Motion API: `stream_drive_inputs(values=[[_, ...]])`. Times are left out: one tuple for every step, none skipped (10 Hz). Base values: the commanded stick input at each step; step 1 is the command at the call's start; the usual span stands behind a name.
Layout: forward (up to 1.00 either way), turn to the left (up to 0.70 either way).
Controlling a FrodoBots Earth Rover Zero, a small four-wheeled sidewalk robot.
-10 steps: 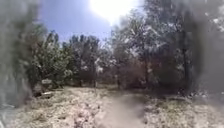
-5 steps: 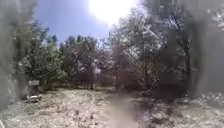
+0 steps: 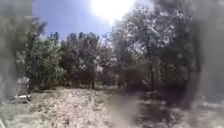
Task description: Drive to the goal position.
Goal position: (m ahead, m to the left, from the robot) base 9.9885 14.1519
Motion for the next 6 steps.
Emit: stream_drive_inputs(values=[[0.85,0.00],[0.85,0.00],[0.85,0.00],[0.85,0.00],[0.85,0.28],[0.85,0.34]])
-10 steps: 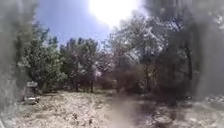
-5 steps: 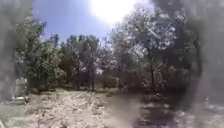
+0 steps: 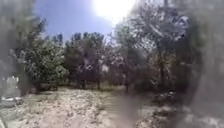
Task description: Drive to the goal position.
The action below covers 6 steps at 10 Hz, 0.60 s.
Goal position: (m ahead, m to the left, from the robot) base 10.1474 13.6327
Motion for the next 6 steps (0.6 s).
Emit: stream_drive_inputs(values=[[0.85,0.34],[0.85,0.27],[0.85,0.04],[0.85,0.00],[0.85,0.07],[0.85,0.34]])
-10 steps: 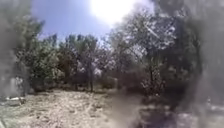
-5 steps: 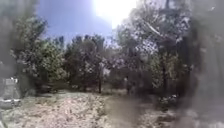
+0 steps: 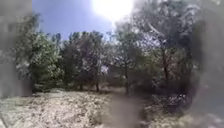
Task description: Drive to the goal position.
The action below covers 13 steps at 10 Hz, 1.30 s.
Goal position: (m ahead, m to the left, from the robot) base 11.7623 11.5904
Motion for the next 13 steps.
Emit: stream_drive_inputs(values=[[0.85,0.34],[0.85,0.34],[0.85,0.34],[0.85,0.34],[0.85,0.15],[0.85,0.00],[0.85,0.00],[0.85,0.02],[0.85,0.09],[0.85,0.17],[0.85,0.33],[0.85,0.34],[0.85,0.34]])
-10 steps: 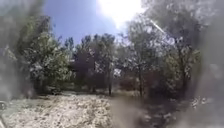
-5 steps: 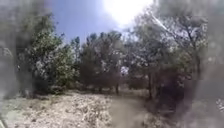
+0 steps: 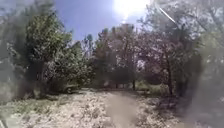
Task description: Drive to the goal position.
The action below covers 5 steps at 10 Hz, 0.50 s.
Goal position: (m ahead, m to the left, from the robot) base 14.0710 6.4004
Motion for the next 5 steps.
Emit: stream_drive_inputs(values=[[0.85,0.00],[0.85,0.00],[0.85,0.00],[0.85,0.00],[0.85,0.00]])
